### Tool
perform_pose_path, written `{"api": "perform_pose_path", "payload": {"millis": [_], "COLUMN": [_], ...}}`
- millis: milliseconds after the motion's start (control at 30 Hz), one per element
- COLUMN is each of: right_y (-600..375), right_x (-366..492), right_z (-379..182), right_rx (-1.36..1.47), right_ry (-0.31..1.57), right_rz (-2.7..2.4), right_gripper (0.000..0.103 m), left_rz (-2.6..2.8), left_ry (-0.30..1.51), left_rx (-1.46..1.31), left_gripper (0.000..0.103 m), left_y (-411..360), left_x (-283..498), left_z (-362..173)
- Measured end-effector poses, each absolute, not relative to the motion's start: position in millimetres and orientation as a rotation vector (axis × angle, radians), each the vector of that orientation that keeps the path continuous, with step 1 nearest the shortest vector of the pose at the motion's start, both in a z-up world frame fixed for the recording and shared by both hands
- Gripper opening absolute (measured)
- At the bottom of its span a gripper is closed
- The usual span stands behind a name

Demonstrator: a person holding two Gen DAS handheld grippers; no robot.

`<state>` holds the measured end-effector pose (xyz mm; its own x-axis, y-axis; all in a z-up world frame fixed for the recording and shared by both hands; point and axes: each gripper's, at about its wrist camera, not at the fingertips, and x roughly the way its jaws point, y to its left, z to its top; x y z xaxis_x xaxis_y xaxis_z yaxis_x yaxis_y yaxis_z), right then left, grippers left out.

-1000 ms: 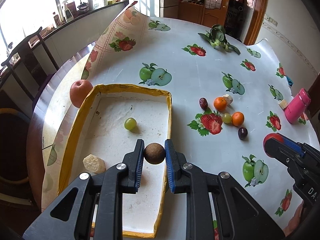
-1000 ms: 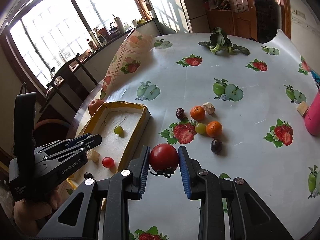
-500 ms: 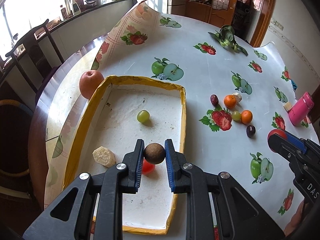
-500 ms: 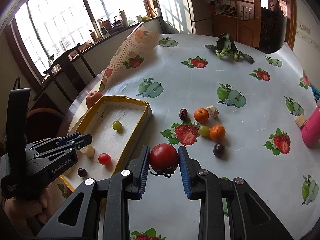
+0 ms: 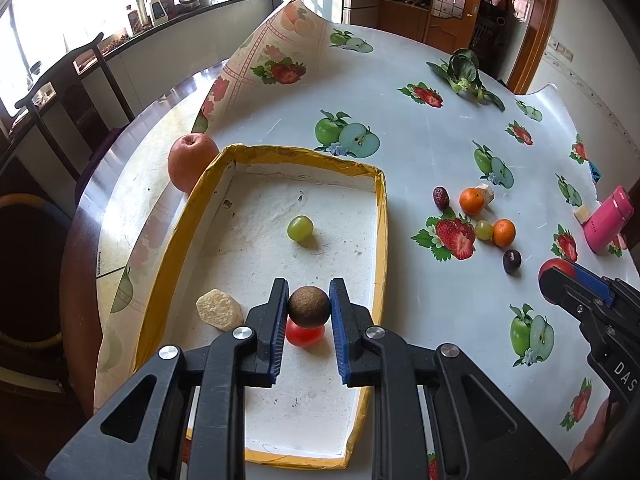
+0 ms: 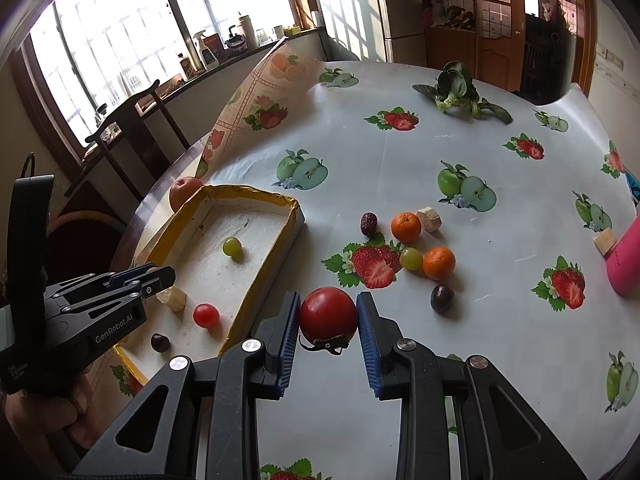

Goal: Organize fruits
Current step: 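Carry the tomato in the right gripper while the left gripper carries the kiwi toward the tray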

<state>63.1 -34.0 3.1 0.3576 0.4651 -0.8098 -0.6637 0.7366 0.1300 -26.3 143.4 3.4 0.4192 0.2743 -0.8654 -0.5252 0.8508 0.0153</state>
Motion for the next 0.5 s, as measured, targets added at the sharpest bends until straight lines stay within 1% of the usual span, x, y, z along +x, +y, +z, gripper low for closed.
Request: {"api": "perform_pose_path", "payload": {"millis": [233, 500], "right_y": [-29.0, 2.2], "right_x": [63.0, 65.8], "right_z": [-1.3, -7.0], "right_rx": [-0.222, -0.172], "right_ry": [0.976, 0.999], "right_rz": [0.759, 0.864], "right_gripper": [0.029, 0.029], "left_rz": [0.536, 0.587], "left_ry": [1.027, 1.023], "left_rx": [-0.326, -0.467], "left_gripper": [0.018, 0.018], "left_y": [166.7, 218.1], "left_x": [-42.3, -64.7], "left_z": [-2.5, -18.0]}}
